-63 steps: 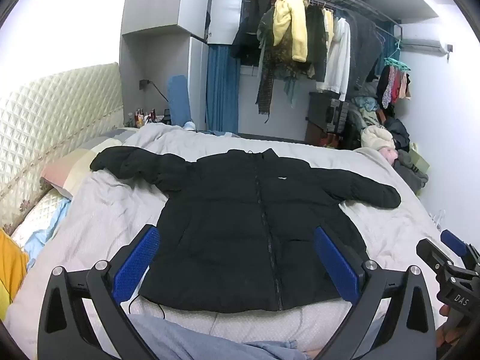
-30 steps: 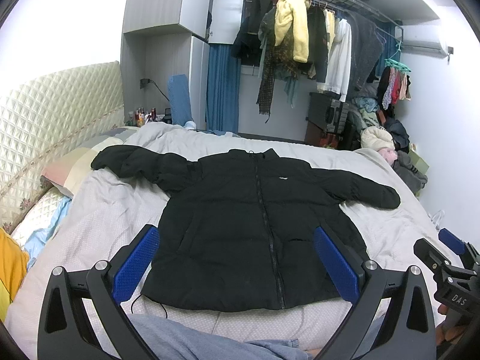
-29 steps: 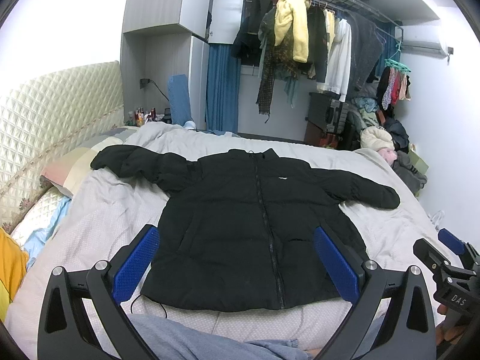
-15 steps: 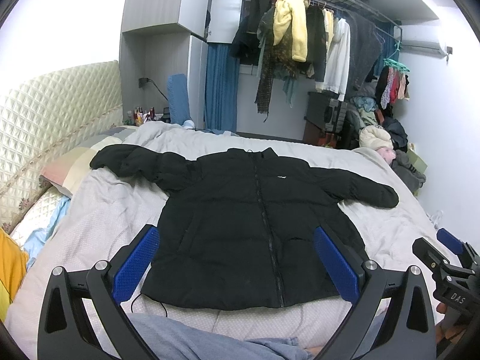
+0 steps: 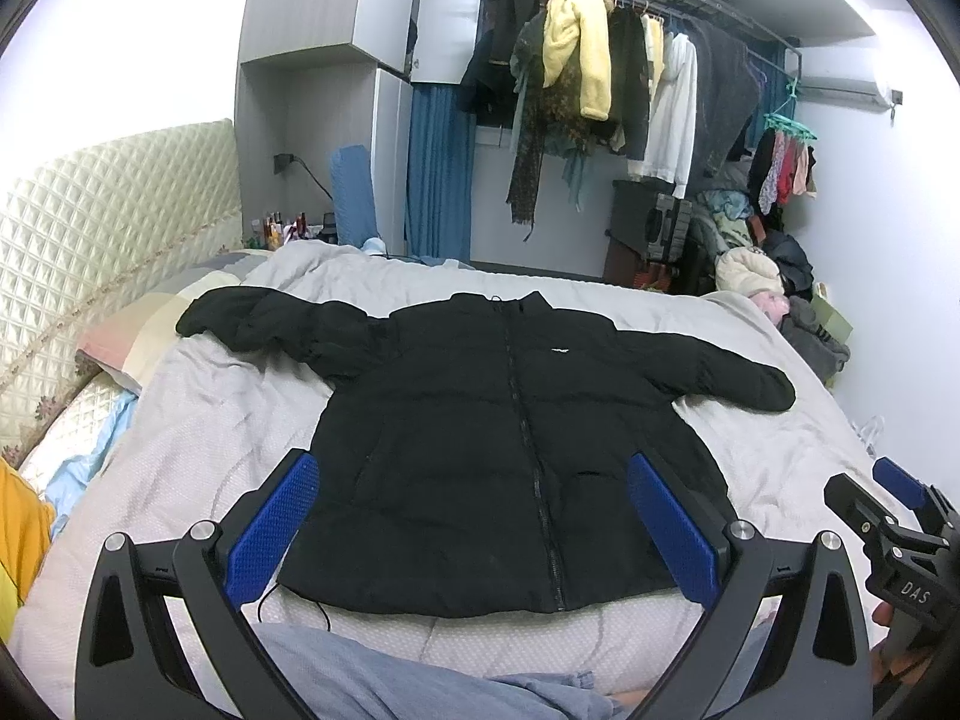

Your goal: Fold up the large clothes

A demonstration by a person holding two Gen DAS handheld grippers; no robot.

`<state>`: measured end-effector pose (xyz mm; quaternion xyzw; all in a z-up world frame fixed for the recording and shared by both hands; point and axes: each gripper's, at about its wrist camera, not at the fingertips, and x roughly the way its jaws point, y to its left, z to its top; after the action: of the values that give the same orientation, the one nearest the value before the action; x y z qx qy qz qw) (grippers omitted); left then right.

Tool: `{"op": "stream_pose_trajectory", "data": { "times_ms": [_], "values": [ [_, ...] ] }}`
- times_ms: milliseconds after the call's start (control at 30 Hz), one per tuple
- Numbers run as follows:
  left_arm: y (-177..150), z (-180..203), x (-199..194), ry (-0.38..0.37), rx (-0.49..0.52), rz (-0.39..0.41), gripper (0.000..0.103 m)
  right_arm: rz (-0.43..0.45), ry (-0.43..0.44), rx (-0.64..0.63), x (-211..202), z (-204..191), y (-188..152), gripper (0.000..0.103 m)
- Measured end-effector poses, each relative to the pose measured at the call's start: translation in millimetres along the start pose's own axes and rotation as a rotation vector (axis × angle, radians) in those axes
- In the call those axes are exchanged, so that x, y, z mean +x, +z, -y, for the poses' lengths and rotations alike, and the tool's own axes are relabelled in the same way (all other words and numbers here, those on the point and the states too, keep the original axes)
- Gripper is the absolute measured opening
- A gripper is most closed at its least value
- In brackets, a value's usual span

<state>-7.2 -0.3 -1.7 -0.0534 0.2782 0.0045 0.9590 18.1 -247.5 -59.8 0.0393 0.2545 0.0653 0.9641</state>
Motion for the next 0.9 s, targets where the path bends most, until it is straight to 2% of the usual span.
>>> {"op": "stream_pose_trajectory", "data": {
  "times_ms": [900],
  "values": [
    [-6, 11, 4, 0.000, 0.015, -0.010, 0.103, -0.013, 0.009, 0.009, -3, 2, 1, 0.103]
  ]
}}
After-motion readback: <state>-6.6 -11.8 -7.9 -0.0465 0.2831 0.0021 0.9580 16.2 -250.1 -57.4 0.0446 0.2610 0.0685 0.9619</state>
